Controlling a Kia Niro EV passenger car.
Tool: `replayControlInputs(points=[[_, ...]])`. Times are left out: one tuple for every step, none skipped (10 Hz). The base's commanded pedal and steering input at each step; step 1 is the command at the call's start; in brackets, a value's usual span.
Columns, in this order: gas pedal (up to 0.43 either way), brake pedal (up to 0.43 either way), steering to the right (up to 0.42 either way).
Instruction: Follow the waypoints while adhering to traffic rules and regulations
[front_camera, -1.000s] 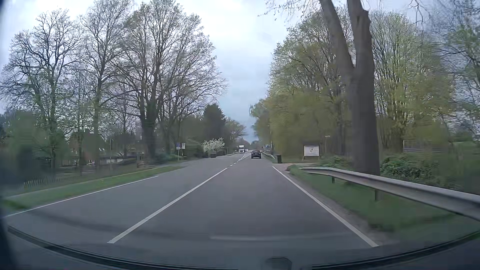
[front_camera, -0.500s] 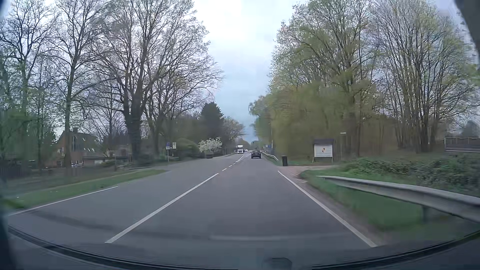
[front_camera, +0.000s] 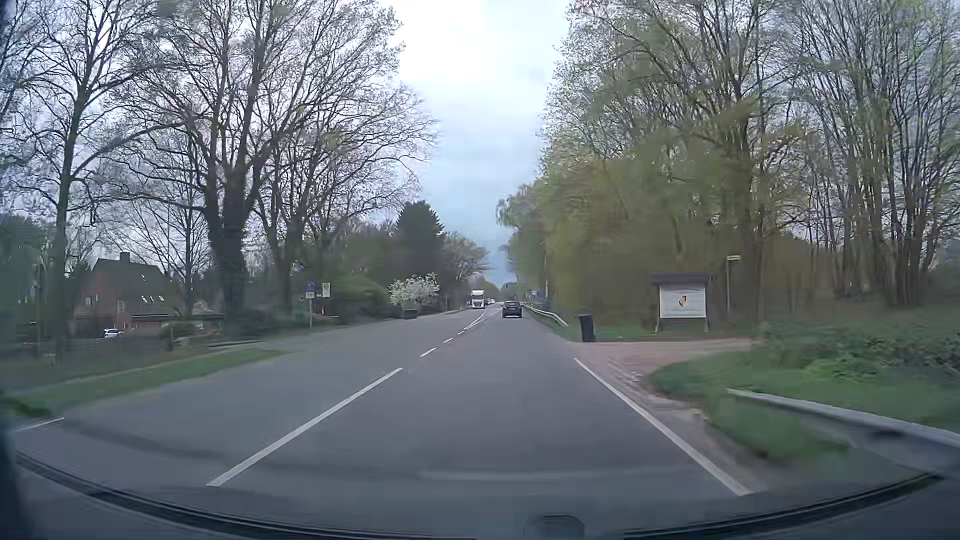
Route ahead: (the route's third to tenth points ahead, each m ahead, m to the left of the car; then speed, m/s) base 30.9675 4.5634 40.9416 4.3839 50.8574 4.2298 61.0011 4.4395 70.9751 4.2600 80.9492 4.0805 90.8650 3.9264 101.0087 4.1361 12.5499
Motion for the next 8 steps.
replayControlInputs(points=[[0.13, 0.0, -0.001], [0.13, 0.0, -0.001], [0.138, 0.0, -0.001], [0.15, 0.0, -0.001], [0.15, 0.0, -0.001], [0.15, 0.0, -0.001], [0.15, 0.0, -0.001], [0.15, 0.0, -0.001]])
